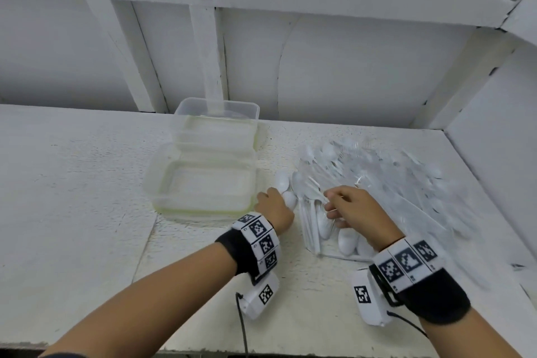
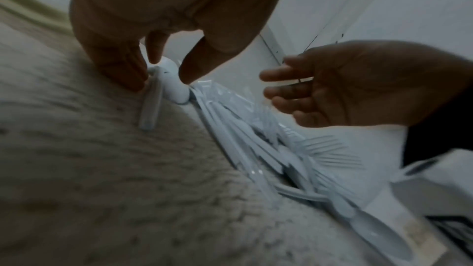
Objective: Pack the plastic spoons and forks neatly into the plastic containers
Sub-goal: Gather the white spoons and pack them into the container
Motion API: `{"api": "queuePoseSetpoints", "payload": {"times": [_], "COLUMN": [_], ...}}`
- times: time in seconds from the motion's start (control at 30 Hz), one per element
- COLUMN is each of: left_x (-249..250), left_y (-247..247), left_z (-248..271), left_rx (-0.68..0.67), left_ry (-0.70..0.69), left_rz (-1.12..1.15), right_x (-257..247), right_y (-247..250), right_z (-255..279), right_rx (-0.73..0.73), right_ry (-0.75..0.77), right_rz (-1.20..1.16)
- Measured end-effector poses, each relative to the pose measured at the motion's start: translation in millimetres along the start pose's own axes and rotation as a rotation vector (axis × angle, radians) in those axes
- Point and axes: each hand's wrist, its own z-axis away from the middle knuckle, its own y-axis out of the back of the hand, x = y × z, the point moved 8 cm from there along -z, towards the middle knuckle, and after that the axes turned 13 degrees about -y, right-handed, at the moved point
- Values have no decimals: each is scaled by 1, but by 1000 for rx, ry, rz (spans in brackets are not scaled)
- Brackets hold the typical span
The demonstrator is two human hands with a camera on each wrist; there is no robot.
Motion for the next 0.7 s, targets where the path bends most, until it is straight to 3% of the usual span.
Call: {"api": "queuePoseSetpoints", "payload": {"times": [0.2, 0.3, 0.47, 0.7], "left_x": [-6, -15, -19, -20], "left_y": [7, 14, 24, 21], "left_z": [-7, -2, 18, 24], "left_rx": [-48, -27, 24, 73], "left_ry": [-42, -18, -5, -9], "left_rz": [3, 140, 371, 412], "right_x": [11, 9, -1, 1], "right_y": [-9, -24, -50, -53], "right_z": [-7, -12, -16, -24], "right_rx": [-47, -53, 93, 100], "right_ry": [23, 61, 179, 177], "right_rz": [194, 508, 1000, 975]}}
